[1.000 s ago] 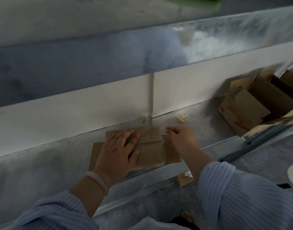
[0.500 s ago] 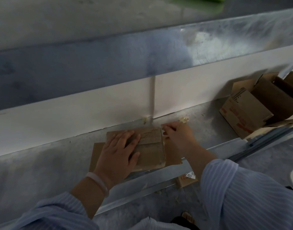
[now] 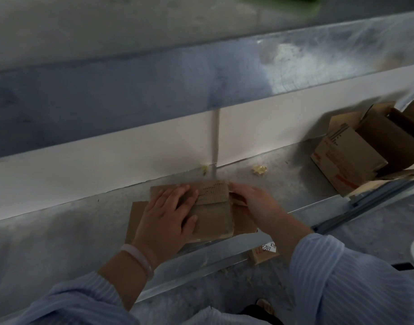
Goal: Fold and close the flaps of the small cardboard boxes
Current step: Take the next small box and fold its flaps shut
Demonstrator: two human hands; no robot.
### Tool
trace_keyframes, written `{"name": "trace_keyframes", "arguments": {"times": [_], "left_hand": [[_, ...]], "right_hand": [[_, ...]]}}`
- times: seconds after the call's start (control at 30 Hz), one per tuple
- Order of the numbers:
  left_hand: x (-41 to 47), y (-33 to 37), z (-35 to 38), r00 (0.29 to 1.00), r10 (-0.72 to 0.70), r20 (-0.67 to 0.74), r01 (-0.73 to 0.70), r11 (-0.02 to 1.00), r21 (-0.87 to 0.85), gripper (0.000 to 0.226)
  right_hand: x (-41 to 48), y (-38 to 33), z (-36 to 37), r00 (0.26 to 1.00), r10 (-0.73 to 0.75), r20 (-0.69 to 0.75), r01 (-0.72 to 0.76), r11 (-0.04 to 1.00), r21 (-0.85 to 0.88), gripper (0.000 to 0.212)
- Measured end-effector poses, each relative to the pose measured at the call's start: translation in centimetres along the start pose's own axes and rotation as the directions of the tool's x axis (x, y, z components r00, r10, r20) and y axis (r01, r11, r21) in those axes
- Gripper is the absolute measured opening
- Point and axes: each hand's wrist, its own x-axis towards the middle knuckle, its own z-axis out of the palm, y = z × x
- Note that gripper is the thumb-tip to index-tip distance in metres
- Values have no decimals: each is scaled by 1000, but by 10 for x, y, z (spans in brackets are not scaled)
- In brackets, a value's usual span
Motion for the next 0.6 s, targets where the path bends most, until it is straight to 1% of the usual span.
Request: {"name": "trace_keyframes", "arguments": {"times": [0.03,0.1,0.17,0.23,0.3,0.37,0.47,0.53,0.6], "left_hand": [[0,0,0,1000,1,5,-1,1000,1,53],[0,0,0,1000,-2,3,2,1000,-1,54],[-1,0,1,1000,-2,-2,2,1000,-5,53],[-1,-1,1,1000,3,-6,-3,1000,-7,53],[-1,-1,1,1000,6,-10,-6,1000,-5,53],[-1,0,0,1000,2,-14,-2,1000,1,53],[-1,-1,1,1000,3,-10,-3,1000,5,53],[-1,-2,2,1000,6,-5,-6,1000,8,53],[-2,-2,1,1000,8,-5,-8,1000,10,53]], "right_hand": [[-2,2,-2,1000,4,-19,-4,1000,-16,20],[-5,7,-5,999,17,-35,-15,998,62,17],[-9,10,-7,1000,16,-10,-15,993,119,18],[-9,15,-7,1000,-3,-8,3,1000,-15,15],[-9,18,-7,999,3,-50,-8,993,-120,13],[-7,19,-7,996,41,-79,-49,994,-94,15],[-6,16,-6,995,83,-54,-86,994,-61,10],[-4,16,-4,995,87,-58,-91,993,-80,6],[-2,15,0,995,84,-57,-90,989,-114,6]]}}
